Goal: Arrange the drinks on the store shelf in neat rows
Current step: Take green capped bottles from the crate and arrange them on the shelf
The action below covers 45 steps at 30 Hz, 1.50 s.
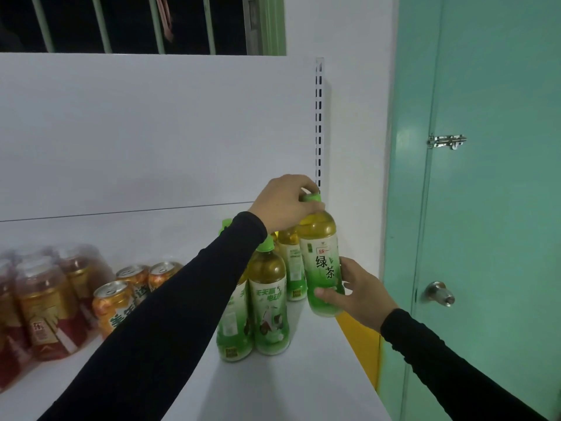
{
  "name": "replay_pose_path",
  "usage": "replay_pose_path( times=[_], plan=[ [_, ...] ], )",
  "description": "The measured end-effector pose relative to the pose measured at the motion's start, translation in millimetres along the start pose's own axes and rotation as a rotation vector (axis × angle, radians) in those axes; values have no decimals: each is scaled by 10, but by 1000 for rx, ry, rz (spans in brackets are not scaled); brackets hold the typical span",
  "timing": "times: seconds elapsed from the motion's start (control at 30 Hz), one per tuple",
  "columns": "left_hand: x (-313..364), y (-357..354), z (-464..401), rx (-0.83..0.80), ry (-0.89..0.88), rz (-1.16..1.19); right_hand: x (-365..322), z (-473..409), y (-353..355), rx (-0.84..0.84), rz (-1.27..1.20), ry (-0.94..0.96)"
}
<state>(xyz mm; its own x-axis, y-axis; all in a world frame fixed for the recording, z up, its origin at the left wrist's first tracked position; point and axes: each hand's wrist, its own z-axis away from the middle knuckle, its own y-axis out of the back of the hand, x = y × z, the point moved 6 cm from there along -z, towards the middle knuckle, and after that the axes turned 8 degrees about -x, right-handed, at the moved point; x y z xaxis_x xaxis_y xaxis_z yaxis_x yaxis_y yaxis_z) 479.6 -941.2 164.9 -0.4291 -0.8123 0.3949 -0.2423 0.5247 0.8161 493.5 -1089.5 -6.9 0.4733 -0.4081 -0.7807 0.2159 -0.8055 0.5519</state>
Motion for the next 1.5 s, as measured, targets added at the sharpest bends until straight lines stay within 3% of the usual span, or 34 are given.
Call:
replay_pose_path(
  times=[0.27,0.5,0.63,0.77,0.9,1.0,1.13,1.27,1.37,1.5],
  plan=[
    [7,-54,244,194,13,483,-144,264,-1,-23,-441,61],
    [-132,-796,532,-130,119,1152,-158,529,-59,-128,-690,36],
    [-129,-1084,684,-183,137,1327,-81,659,-94,-257,-803,-11],
    [-136,-1190,739,-140,173,1362,10,772,-106,-250,-832,-84],
    [-125,-1226,741,-18,190,1198,11,813,-34,-60,-398,-82],
    [-110,-1233,711,70,203,1129,61,833,19,108,-296,-122],
    [-80,-1264,704,96,206,1096,88,872,46,189,-464,-112],
    [-97,-1292,734,13,239,1227,89,916,51,88,-682,-74],
    [-98,-1353,762,-102,284,1386,141,938,-2,26,-878,-171],
    [-135,-1421,775,-119,302,1365,182,972,-64,-11,-901,-217]
  ],
)
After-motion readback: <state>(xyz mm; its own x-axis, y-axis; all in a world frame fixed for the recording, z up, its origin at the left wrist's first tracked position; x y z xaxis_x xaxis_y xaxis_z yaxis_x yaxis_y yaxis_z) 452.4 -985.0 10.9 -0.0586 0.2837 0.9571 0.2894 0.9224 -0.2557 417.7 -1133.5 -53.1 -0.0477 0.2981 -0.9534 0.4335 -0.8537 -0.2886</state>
